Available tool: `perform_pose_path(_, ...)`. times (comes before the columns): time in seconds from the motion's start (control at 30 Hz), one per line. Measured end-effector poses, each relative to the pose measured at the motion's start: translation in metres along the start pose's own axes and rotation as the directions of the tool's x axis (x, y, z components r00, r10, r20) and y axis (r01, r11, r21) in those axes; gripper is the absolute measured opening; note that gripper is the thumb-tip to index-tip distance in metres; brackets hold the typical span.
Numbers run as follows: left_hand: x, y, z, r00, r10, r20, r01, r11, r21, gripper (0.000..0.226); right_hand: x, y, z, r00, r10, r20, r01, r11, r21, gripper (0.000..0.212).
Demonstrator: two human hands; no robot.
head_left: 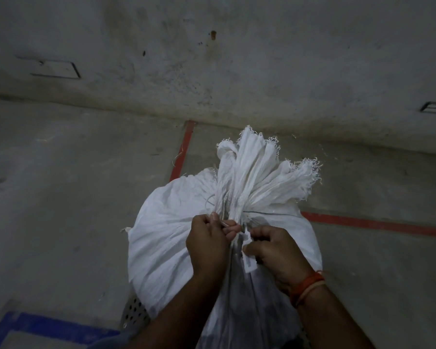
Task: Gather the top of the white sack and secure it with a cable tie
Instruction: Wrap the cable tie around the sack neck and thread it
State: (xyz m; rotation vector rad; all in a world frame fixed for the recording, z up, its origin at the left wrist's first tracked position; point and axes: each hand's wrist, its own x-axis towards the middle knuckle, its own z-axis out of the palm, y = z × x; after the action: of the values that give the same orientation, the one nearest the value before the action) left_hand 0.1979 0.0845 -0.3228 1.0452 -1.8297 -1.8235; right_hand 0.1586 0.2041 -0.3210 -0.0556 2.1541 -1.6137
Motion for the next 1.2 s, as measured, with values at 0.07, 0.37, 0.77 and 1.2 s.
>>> perform_pose_path(0.07,-0.002,0.001,0.0,1.0,0.009,-0.005,-0.009,1.0,0.016,0.028,0.0,-0.001,-0.001,1.0,-0.016,-0.007,0.016,1.0,0.002,0.022)
perform_pose_path(0.37,0.001,0.005,-0.002,0.99,-0.064,0.126,0.087,0.979,-0.184,0.027,-0.002,-0.002,0.002,0.989,-0.107,-0.101,0.103,0.994,-0.044,0.014)
perform_pose_path(0.77,0.008,-0.012,-0.002,0.946,-0.081,0.315,0.129,0.982,-0.136,0.019,-0.008,-0.013,0.008,0.999,-0.019,-0.049,0.027,0.984,0.176,0.027)
perform_pose_path(1.2,0.006,0.009,-0.042,0.888,0.118,0.443,-0.396,0.685,0.611,0.048,-0.004,-0.006,0.024,0.936,-0.276,-0.217,0.158,0.882,-0.443,0.022)
